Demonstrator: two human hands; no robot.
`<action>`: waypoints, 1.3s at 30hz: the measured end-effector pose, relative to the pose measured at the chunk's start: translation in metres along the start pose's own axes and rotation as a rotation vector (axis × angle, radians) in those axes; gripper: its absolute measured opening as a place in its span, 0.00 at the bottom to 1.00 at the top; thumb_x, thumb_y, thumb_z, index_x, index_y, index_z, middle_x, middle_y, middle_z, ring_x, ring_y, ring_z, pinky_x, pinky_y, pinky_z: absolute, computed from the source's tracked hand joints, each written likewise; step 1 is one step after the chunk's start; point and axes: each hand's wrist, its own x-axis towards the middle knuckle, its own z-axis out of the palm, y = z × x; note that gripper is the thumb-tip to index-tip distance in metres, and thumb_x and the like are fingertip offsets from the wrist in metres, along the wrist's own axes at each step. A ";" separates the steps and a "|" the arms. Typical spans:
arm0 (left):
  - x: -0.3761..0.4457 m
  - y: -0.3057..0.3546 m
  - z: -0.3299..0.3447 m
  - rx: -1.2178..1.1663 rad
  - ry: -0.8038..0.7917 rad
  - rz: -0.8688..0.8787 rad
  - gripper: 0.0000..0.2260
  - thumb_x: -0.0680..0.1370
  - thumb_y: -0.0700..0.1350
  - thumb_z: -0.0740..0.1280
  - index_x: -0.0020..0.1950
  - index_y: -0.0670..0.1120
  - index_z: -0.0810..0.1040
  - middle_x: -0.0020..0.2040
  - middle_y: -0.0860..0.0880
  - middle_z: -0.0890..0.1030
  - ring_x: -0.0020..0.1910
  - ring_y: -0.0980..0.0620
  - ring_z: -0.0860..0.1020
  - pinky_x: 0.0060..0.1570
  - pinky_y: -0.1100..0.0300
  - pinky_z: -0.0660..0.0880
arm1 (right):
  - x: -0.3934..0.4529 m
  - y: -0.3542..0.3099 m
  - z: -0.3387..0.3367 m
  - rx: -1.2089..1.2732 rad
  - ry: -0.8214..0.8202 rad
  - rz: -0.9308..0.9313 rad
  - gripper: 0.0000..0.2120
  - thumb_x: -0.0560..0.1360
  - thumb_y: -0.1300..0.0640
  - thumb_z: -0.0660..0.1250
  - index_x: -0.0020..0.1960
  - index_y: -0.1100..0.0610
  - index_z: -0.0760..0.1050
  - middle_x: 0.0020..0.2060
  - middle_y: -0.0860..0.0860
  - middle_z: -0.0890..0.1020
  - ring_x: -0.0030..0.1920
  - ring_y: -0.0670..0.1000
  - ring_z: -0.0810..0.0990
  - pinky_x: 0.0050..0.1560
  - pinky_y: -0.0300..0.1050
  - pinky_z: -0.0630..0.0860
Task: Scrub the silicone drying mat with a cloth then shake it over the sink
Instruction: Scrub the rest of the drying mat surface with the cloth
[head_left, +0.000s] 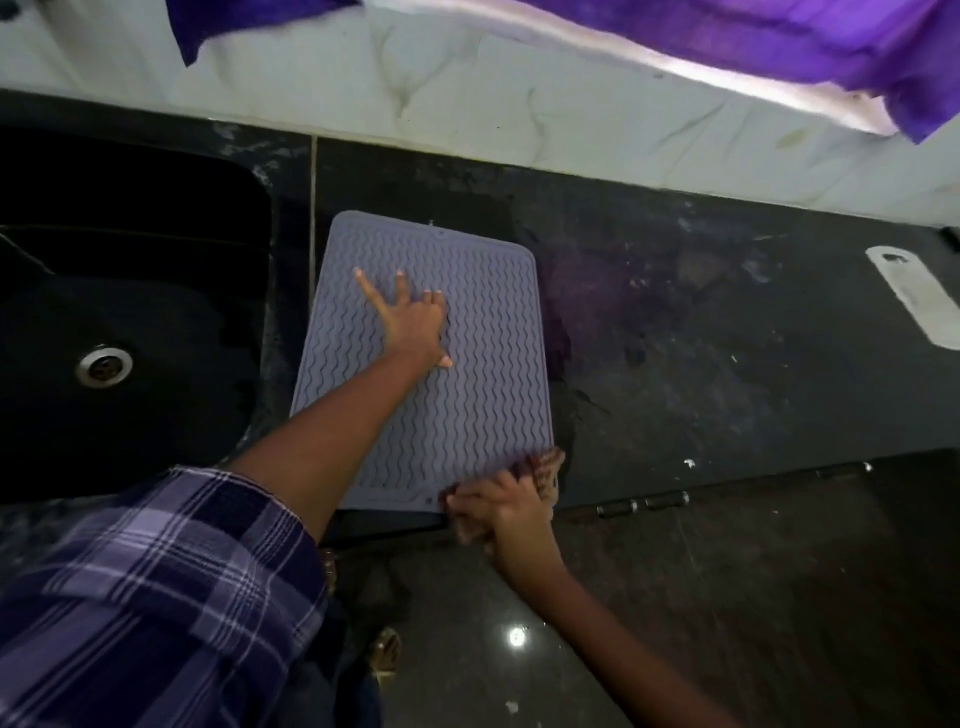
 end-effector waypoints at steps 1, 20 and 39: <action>0.000 0.002 -0.002 0.004 -0.011 -0.007 0.46 0.70 0.64 0.69 0.79 0.48 0.51 0.79 0.46 0.58 0.79 0.40 0.44 0.65 0.23 0.39 | -0.007 0.001 -0.007 0.034 -0.099 -0.006 0.18 0.58 0.61 0.78 0.47 0.51 0.84 0.46 0.48 0.86 0.46 0.52 0.83 0.42 0.45 0.78; 0.044 0.002 -0.029 0.097 -0.107 0.151 0.52 0.67 0.69 0.68 0.80 0.48 0.46 0.80 0.47 0.49 0.78 0.37 0.40 0.61 0.22 0.34 | 0.095 0.096 -0.102 0.210 -0.200 0.351 0.23 0.64 0.76 0.59 0.53 0.63 0.82 0.52 0.57 0.85 0.54 0.54 0.82 0.54 0.47 0.79; 0.124 0.020 -0.066 0.395 -0.087 0.346 0.52 0.60 0.71 0.72 0.78 0.51 0.59 0.77 0.48 0.62 0.79 0.43 0.52 0.62 0.20 0.37 | 0.204 0.143 -0.051 -0.180 0.012 0.373 0.17 0.71 0.67 0.63 0.57 0.57 0.79 0.56 0.57 0.80 0.58 0.60 0.75 0.57 0.48 0.61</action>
